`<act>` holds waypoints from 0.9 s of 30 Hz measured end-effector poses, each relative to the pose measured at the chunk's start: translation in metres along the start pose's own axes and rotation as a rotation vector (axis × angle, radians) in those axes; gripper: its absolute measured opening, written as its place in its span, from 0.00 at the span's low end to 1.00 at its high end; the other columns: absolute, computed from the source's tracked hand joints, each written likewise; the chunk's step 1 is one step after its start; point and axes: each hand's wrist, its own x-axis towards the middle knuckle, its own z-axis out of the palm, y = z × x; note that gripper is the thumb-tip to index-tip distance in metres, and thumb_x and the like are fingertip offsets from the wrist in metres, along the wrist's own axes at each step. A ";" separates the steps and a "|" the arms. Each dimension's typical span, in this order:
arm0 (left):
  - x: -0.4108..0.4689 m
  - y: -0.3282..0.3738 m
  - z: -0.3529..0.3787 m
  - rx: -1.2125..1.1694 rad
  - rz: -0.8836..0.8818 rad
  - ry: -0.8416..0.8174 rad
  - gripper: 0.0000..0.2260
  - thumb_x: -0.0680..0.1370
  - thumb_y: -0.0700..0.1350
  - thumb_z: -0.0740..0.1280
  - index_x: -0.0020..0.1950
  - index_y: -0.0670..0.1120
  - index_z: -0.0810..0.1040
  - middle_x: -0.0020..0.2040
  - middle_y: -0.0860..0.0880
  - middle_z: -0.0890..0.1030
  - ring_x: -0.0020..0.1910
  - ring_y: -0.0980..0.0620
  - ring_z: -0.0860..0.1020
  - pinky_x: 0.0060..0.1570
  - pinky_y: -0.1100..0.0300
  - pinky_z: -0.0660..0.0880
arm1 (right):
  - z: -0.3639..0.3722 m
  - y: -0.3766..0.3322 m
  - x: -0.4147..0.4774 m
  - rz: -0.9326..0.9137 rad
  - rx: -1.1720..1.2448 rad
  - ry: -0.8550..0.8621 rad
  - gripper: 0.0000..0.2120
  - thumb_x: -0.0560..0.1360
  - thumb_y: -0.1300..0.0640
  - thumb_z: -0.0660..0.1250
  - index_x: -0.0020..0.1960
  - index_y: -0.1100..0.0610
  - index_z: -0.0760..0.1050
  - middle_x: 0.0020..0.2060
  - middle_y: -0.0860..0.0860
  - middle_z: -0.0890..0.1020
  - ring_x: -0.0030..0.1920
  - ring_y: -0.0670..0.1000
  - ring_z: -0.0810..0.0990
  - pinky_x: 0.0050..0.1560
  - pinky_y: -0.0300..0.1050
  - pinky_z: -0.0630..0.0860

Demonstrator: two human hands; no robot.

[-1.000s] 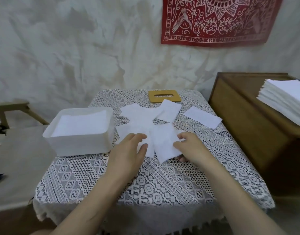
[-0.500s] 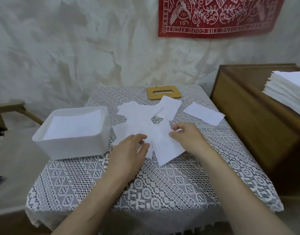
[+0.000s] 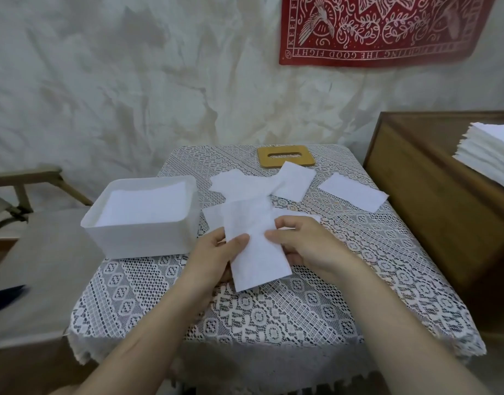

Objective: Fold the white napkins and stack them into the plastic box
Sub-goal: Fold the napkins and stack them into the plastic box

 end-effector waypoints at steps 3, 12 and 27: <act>-0.002 0.000 -0.014 0.038 -0.023 0.055 0.06 0.82 0.40 0.69 0.58 0.45 0.82 0.47 0.46 0.89 0.43 0.48 0.87 0.35 0.56 0.82 | 0.008 -0.001 0.008 0.003 -0.044 0.065 0.04 0.81 0.59 0.69 0.48 0.58 0.80 0.38 0.54 0.85 0.32 0.50 0.80 0.32 0.42 0.78; -0.008 -0.006 -0.062 0.285 -0.032 0.087 0.06 0.82 0.42 0.69 0.53 0.43 0.85 0.45 0.39 0.87 0.42 0.35 0.85 0.39 0.48 0.79 | 0.017 0.005 0.050 -0.098 -0.613 0.355 0.05 0.78 0.50 0.69 0.53 0.48 0.81 0.44 0.45 0.83 0.48 0.50 0.81 0.48 0.44 0.74; -0.011 0.002 -0.075 0.290 -0.024 0.040 0.07 0.82 0.40 0.68 0.52 0.40 0.85 0.46 0.33 0.85 0.40 0.34 0.84 0.34 0.41 0.82 | 0.039 -0.006 0.071 -0.185 -0.525 0.340 0.05 0.78 0.53 0.71 0.43 0.51 0.78 0.37 0.45 0.82 0.39 0.48 0.81 0.40 0.44 0.73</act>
